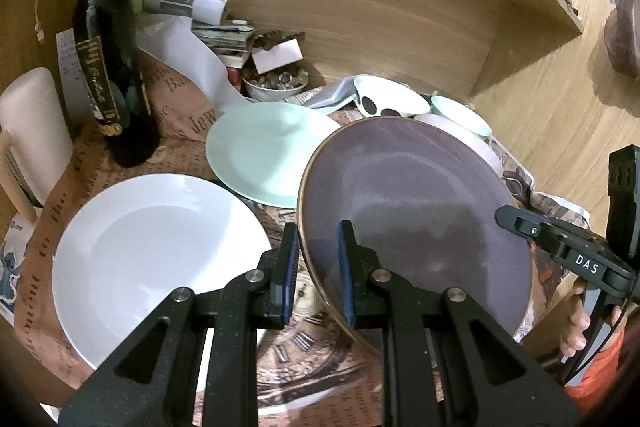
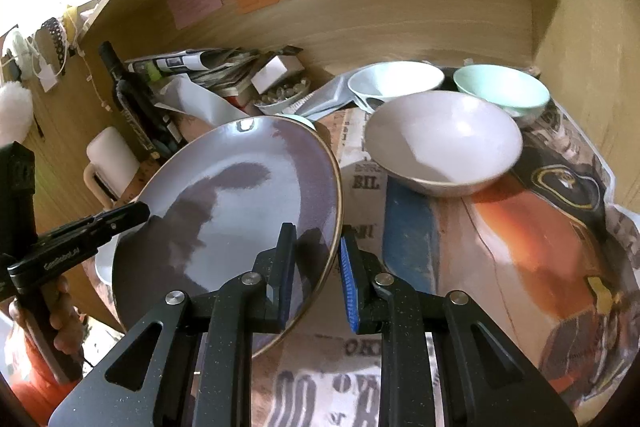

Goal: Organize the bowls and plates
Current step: 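Lift the dark grey plate off the white plate toward the bowls, then lower the dark grey plate onto the newspaper and open the right gripper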

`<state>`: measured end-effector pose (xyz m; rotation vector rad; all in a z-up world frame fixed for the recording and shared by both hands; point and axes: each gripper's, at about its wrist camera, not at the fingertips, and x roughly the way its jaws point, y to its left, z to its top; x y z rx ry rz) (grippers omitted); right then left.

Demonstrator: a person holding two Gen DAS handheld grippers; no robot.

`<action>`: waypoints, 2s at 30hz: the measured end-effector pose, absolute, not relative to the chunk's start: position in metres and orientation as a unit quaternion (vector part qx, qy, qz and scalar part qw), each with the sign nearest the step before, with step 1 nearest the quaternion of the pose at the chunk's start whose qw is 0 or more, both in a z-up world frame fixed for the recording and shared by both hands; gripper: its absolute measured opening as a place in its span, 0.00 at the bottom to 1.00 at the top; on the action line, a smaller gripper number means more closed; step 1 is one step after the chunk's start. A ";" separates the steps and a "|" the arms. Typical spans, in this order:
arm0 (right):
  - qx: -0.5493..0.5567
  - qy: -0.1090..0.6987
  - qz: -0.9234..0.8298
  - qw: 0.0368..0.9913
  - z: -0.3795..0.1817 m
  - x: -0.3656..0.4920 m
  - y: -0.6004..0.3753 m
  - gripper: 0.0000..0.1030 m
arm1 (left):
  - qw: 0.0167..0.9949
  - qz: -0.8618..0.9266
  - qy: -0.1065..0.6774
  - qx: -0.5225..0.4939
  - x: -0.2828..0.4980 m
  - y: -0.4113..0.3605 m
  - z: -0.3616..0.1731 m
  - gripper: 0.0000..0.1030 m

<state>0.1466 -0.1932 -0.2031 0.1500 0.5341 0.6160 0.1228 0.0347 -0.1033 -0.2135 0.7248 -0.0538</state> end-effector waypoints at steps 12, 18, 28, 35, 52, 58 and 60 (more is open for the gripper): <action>0.088 0.270 0.285 0.916 -0.222 0.142 -0.224 0.19 | 0.917 -0.046 0.379 -0.114 0.133 0.009 -0.126 0.18; 0.093 0.284 0.273 0.914 -0.234 0.145 -0.231 0.19 | 0.911 -0.054 0.392 -0.116 0.137 -0.002 -0.137 0.18; 0.107 0.305 0.260 0.910 -0.249 0.158 -0.240 0.19 | 0.899 -0.058 0.420 -0.112 0.153 -0.014 -0.156 0.18; 0.107 0.315 0.256 0.908 -0.256 0.168 -0.240 0.19 | 0.902 -0.050 0.418 -0.098 0.161 -0.018 -0.158 0.18; 0.064 0.306 0.244 0.918 -0.261 0.175 -0.233 0.22 | 0.900 -0.062 0.420 -0.095 0.162 -0.017 -0.162 0.21; 0.062 0.296 0.236 0.923 -0.255 0.167 -0.233 0.44 | 0.903 -0.056 0.414 -0.097 0.151 -0.010 -0.155 0.42; 0.054 0.279 0.219 0.933 -0.250 0.160 -0.234 0.52 | 0.909 -0.051 0.403 -0.094 0.145 -0.008 -0.149 0.45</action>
